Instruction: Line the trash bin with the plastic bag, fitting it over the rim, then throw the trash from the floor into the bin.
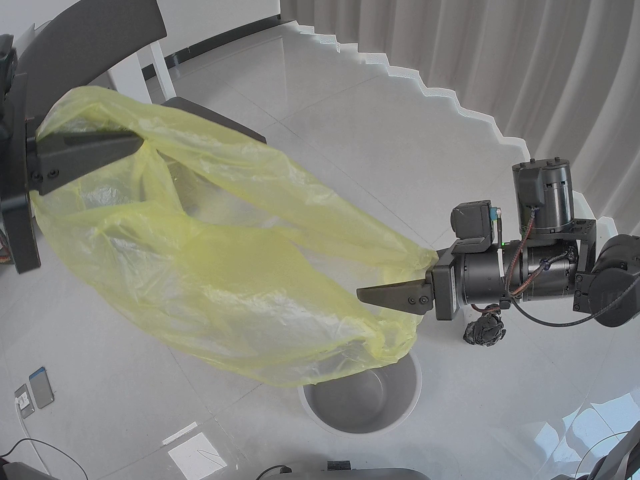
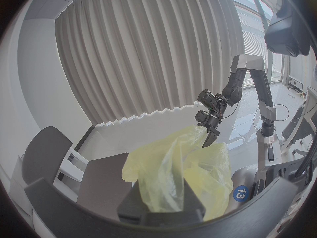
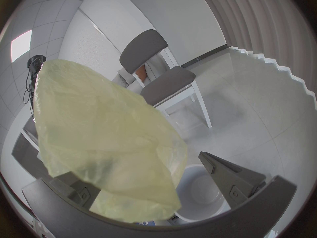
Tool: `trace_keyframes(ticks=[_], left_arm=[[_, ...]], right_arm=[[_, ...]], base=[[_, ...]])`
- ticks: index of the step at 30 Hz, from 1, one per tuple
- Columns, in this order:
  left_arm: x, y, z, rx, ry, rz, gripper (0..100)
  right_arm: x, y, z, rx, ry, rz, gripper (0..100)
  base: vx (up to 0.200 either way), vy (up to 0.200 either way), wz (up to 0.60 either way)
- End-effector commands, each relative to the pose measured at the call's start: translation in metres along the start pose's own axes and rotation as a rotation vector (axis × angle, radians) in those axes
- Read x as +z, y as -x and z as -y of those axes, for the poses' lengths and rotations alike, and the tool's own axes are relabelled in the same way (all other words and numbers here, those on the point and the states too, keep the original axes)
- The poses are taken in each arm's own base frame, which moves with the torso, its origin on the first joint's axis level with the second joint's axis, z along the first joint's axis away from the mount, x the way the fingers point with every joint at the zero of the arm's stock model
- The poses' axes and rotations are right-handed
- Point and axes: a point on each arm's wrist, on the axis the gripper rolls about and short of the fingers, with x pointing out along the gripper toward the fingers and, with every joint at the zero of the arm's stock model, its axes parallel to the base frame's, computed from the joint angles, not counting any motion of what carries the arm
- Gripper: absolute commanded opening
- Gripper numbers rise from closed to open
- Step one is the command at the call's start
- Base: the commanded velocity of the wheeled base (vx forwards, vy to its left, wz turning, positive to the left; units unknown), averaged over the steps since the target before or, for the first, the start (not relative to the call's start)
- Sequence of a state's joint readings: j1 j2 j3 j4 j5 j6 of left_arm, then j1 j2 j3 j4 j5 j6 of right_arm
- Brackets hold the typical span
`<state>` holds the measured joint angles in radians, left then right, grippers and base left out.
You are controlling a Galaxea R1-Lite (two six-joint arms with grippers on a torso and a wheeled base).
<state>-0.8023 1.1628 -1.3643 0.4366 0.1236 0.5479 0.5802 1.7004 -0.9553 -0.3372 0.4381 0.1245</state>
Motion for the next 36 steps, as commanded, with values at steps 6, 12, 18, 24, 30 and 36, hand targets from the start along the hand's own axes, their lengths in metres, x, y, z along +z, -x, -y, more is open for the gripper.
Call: trace_keyframes(ticks=[6, 12, 18, 24, 30, 36], left_arm=[[0.002, -0.01, 0.0, 0.005, 0.002, 0.01, 0], [0.002, -0.011, 0.0, 0.006, 0.001, 0.008, 0], [0.002, -0.011, 0.0, 0.009, 0.002, 0.004, 0], [-0.006, -0.017, 0.004, -0.009, 0.011, -0.028, 0], [-0.036, -0.039, 0.022, -0.005, 0.212, -0.079, 0], [-0.053, -0.05, 0.017, 0.148, 0.462, -0.099, 0]], right_arm=[[0.004, 0.018, -0.004, -0.014, -0.002, 0.004, 100], [0.002, 0.018, -0.005, -0.012, 0.03, 0.002, 0], [0.005, 0.028, -0.009, -0.015, 0.052, 0.005, 0], [0.003, 0.04, -0.008, -0.037, 0.043, -0.028, 0], [-0.008, 0.041, 0.001, -0.11, 0.013, -0.079, 0], [-0.013, 0.042, 0.01, -0.203, -0.014, -0.085, 0]], base=[[0.0, 0.0, 0.0], [0.0, 0.0, 0.0], [0.0, 0.0, 0.0], [0.0, 0.0, 0.0], [0.0, 0.0, 0.0], [0.0, 0.0, 0.0]])
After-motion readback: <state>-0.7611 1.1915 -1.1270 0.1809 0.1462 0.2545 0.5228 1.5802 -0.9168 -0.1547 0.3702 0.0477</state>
